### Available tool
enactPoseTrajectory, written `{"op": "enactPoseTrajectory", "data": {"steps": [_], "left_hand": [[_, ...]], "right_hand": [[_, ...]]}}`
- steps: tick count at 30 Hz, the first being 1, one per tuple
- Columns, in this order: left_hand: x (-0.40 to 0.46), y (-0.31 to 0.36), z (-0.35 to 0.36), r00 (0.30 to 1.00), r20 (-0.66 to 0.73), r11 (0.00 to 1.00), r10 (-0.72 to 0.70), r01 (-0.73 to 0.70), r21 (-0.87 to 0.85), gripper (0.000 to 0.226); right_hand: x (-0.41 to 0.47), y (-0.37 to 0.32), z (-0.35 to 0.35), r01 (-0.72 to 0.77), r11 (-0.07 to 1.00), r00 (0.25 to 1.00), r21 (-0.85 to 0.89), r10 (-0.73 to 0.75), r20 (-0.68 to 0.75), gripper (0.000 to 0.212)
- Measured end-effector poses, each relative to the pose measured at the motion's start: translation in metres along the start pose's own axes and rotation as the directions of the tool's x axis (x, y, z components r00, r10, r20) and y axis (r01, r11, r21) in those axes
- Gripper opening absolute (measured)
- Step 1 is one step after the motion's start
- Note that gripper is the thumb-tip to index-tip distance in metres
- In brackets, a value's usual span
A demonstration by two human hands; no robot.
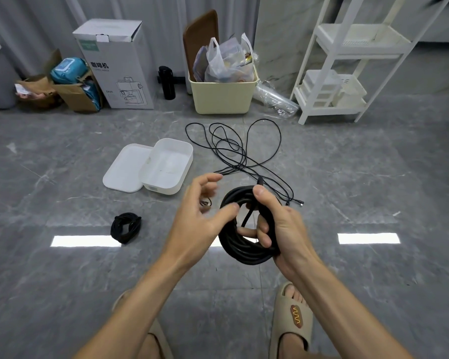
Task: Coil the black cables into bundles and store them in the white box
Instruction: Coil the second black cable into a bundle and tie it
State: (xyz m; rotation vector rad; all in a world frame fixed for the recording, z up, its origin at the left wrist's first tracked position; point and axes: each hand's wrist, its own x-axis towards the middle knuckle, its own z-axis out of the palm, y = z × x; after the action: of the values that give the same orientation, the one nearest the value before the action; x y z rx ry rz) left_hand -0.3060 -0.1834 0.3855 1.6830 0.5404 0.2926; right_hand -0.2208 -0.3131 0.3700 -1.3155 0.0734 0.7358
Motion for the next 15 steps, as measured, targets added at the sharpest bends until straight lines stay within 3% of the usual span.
{"op": "enactPoseTrajectory", "data": {"steps": [2,4,6,15], "left_hand": [[-0.004,-0.003,0.000,0.961,-0.092,0.945,0.262,-0.236,0.226,0.018],[-0.007,-0.011,0.006,0.905,-0.051,0.816,0.422,-0.355,0.456,0.009],[-0.011,-0.019,0.015,0.904,0.001,0.740,0.427,-0.350,0.574,0.009],[-0.015,-0.025,0.030,0.933,-0.059,0.668,0.354,-0.208,0.714,0.010]], "right_hand": [[0.000,0.000,0.001,0.023,1.000,0.998,-0.019,-0.024,-0.050,0.065],[-0.001,0.000,0.001,0.041,0.998,0.996,-0.047,-0.045,-0.078,0.056],[-0.001,0.003,0.001,0.067,0.993,0.993,-0.097,-0.076,-0.092,0.045],[-0.004,0.008,0.005,0.169,0.971,0.980,-0.168,-0.184,-0.078,0.039]]}}
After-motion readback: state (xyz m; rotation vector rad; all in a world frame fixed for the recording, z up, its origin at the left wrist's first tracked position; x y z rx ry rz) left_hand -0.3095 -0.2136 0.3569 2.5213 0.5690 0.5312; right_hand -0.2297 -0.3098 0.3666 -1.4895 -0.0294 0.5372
